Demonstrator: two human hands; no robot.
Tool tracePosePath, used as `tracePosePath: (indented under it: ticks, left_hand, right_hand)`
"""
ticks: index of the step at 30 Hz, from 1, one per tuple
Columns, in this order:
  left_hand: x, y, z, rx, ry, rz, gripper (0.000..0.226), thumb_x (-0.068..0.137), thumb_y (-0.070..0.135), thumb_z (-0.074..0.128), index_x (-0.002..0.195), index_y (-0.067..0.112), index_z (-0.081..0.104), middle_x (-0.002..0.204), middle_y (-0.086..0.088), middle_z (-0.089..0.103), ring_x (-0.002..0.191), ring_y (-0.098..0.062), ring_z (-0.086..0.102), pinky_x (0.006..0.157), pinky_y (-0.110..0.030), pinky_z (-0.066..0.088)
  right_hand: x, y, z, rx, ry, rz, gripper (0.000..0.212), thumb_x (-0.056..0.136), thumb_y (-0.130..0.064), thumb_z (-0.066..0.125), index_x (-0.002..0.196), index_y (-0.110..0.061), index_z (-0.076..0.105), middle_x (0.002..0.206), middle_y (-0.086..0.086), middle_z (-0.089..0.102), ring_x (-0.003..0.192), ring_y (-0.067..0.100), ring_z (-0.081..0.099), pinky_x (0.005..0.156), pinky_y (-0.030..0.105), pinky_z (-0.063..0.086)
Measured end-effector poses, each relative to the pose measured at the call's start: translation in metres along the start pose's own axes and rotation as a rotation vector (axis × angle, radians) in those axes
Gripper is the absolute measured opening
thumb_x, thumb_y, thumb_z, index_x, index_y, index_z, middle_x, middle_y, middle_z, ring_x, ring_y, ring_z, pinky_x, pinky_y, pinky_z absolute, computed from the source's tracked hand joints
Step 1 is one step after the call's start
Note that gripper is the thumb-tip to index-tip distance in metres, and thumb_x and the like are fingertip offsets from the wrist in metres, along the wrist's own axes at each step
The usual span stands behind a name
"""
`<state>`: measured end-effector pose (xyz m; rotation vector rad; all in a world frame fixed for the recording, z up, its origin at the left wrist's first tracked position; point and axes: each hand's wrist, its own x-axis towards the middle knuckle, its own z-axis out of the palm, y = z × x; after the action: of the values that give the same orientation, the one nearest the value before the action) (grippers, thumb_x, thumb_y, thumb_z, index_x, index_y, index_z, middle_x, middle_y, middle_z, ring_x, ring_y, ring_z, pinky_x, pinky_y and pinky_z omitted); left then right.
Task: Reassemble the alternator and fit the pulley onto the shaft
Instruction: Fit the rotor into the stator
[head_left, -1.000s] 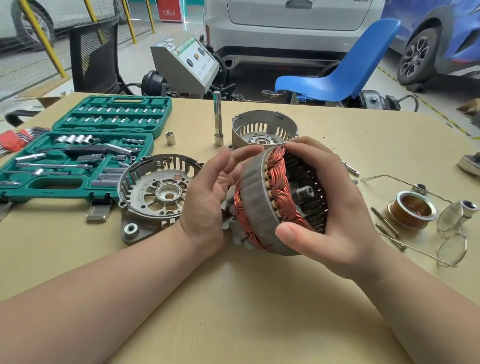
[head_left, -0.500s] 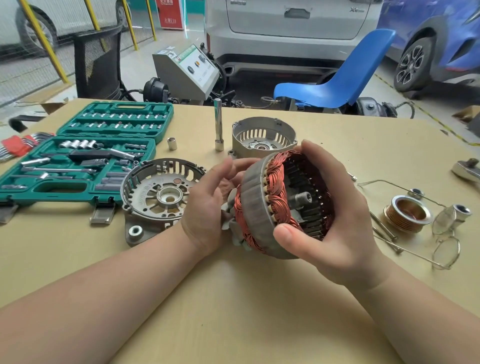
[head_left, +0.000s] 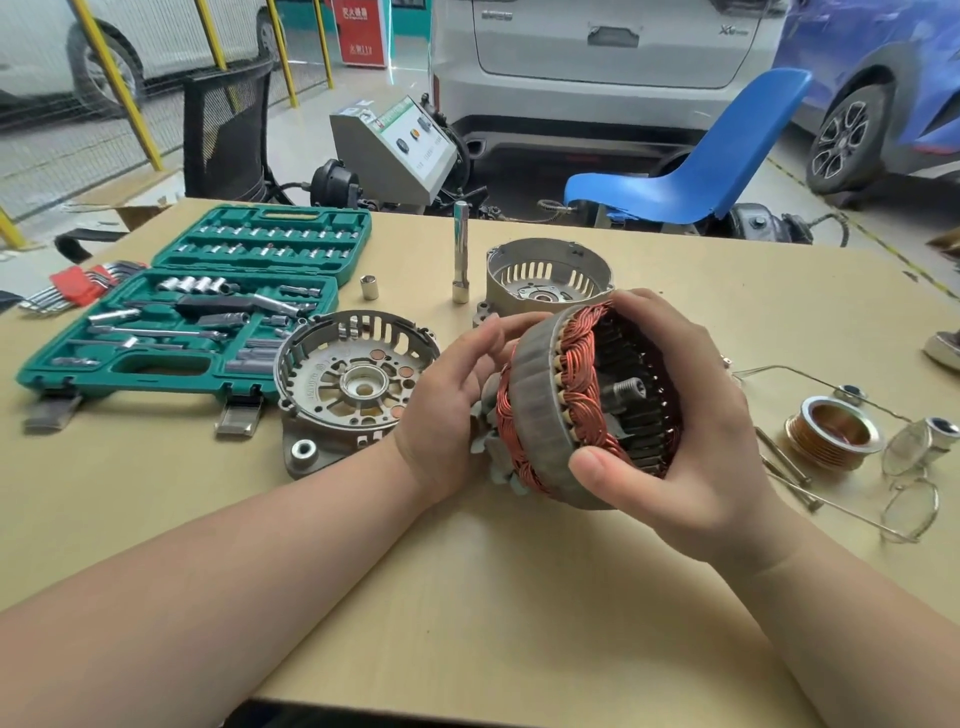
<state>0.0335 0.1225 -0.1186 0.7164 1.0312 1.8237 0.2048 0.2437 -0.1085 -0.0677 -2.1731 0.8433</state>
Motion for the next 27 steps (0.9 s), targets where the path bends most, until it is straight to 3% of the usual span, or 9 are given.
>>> tracePosePath:
  ticks: [5,12,17,22,27]
  left_hand:
    - [0.004,-0.001,-0.002,-0.038,-0.008,-0.032,0.064,0.105,0.045,0.04,0.154,0.003,0.049,0.152,-0.026,0.056,0.143,-0.048,0.051,0.121,-0.063,0.039]
    - [0.004,-0.005,-0.007,0.014,0.043,0.005,0.05,0.111,0.032,0.037,0.145,0.002,0.059,0.143,-0.025,0.065,0.135,-0.044,0.06,0.116,-0.058,0.047]
    - [0.005,0.0,-0.006,-0.047,0.02,-0.065,0.061,0.105,0.043,0.044,0.151,0.006,0.053,0.154,-0.027,0.054,0.145,-0.049,0.048,0.123,-0.067,0.033]
    - [0.009,-0.002,-0.009,-0.11,0.013,-0.102,0.063,0.103,0.048,0.048,0.152,0.008,0.053,0.157,-0.026,0.051,0.147,-0.049,0.045,0.125,-0.067,0.03]
    - [0.009,-0.002,-0.009,-0.136,-0.029,-0.071,0.062,0.105,0.048,0.045,0.151,0.007,0.052,0.157,-0.025,0.051,0.148,-0.048,0.045,0.122,-0.062,0.037]
  right_hand:
    - [0.006,0.005,-0.009,0.038,-0.102,0.059,0.102,0.078,-0.062,0.077,0.162,-0.024,0.033,0.155,0.007,0.048,0.144,0.032,0.048,0.112,0.058,0.045]
    - [0.015,0.014,-0.014,0.124,-0.147,0.068,0.108,0.08,-0.064,0.078,0.165,-0.027,0.025,0.157,0.007,0.046,0.145,0.035,0.047,0.112,0.063,0.043]
    - [0.01,0.012,-0.009,0.054,-0.112,0.021,0.105,0.081,-0.064,0.076,0.164,-0.022,0.028,0.155,0.01,0.046,0.144,0.038,0.047,0.111,0.061,0.043]
    - [0.018,0.005,-0.014,-0.033,-0.174,0.067,0.099,0.078,-0.062,0.072,0.163,-0.032,0.031,0.156,-0.004,0.047,0.146,0.026,0.044,0.113,0.058,0.042]
    - [0.015,-0.004,-0.012,-0.145,-0.181,0.083,0.102,0.076,-0.069,0.066,0.163,-0.028,0.034,0.16,-0.006,0.038,0.151,0.021,0.035,0.118,0.053,0.039]
